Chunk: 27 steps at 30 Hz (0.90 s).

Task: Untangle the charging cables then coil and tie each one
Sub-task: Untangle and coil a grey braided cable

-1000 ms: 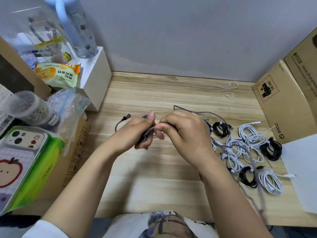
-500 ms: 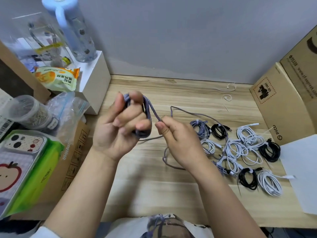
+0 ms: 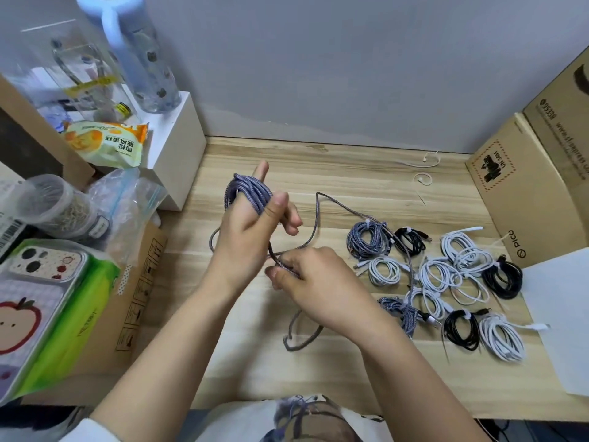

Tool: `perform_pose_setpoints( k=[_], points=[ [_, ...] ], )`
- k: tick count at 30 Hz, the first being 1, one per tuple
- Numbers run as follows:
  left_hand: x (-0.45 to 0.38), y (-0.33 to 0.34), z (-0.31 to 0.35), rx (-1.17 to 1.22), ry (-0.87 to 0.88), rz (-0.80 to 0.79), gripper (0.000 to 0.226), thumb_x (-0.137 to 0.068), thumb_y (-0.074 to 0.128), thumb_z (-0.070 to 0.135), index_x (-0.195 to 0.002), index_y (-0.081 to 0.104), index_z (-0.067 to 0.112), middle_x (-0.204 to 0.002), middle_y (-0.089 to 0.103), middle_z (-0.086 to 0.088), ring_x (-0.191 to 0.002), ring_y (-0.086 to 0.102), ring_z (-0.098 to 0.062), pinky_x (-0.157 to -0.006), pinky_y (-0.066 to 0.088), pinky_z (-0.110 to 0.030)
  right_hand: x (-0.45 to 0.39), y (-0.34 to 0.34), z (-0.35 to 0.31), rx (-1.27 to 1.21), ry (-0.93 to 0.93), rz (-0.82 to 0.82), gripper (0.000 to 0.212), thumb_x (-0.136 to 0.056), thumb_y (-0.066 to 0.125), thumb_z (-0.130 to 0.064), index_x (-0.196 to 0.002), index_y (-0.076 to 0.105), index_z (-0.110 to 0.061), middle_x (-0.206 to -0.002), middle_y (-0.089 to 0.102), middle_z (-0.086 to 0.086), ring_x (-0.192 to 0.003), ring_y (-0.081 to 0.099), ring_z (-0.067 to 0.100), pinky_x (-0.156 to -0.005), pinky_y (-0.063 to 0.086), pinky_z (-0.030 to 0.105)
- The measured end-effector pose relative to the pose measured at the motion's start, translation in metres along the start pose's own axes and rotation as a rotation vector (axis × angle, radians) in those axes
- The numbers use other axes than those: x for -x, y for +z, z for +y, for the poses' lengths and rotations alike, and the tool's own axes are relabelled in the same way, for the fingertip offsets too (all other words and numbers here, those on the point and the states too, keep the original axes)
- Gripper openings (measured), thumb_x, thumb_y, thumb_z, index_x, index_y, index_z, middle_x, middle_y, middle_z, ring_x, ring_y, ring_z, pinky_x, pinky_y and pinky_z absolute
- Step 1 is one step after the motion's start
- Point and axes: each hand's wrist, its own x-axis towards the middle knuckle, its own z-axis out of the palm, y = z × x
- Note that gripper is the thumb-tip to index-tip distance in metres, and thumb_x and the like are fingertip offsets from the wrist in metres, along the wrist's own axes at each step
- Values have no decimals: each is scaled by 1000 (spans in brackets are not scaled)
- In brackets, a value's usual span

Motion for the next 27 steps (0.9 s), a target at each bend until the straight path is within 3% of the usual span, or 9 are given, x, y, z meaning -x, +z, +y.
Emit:
perform_pose_setpoints(
  k=[3,7,10,13,15,19,21,23,27],
  points=[
    [1,3,-17,-285,59,104,43,-95,39,34,-69,60,6,-58,59,1,-81,65,-8,-116,16,-24,1,0,-2,-64,47,23,26,-85,54,-27,-63,59,-12,-54,48,1,-64,53,23,-57,36,30],
    [1,-13,-25,-353,108,200,43,-97,42,26,-63,58,4,-60,61,-5,-117,37,24,-102,21,-7,9,-5,-2,-948,86,-107,21,-79,57,-11,-61,48,-14,-47,58,-2,-50,56,13,-59,48,22],
    [3,-25,-31,-429,65,129,40,-95,42,32,-61,55,15,-66,63,-2,-131,35,4,-95,30,-12,12,-16,-3,-1398,109,-183,33,-85,53,2,-68,34,-18,-43,42,-3,-35,43,9,-44,45,20],
    [11,-32,-36,-331,-141,38,46,-87,39,55,-63,59,21,-48,55,11,-79,66,-12,-73,45,-20,11,-24,-2,-1069,6,-75,36,-88,56,1,-67,34,-19,-47,33,-12,-39,30,1,-38,24,13],
    [16,-35,-32,-161,-336,-97,60,-81,33,66,-56,64,21,-36,41,5,-39,44,-6,-46,37,-16,4,-26,2,-753,-96,131,39,-75,75,-6,-61,42,-20,-49,40,-11,-50,39,3,-50,33,18],
    [21,-46,-24,70,-496,-595,86,-73,38,83,-79,70,4,-35,33,0,-35,31,-13,-52,44,-26,-8,-35,6,-610,-124,443,32,-62,77,-32,-53,49,-18,-50,42,3,-54,37,16,-54,31,30],
    [22,-51,-17,322,-522,-757,70,-75,56,71,-78,69,3,-34,32,2,-33,30,-10,-52,45,-24,-13,-40,10,-589,-139,546,33,-66,75,-32,-55,51,-13,-51,39,10,-52,34,13,-52,27,25],
    [20,-54,-9,532,-458,-841,43,-78,68,50,-75,68,7,-34,29,1,-31,28,-8,-52,45,-18,-17,-42,14,-565,-143,574,27,-71,73,-31,-55,55,-17,-49,38,-6,-50,31,4,-49,26,20],
    [9,-47,2,777,-260,-927,17,-88,62,25,-82,64,10,-40,33,6,-30,19,-12,-54,46,-18,-22,-30,20,-797,-79,409,25,-81,64,-28,-61,57,-16,-42,41,-15,-38,31,0,-42,25,12]
  ],
)
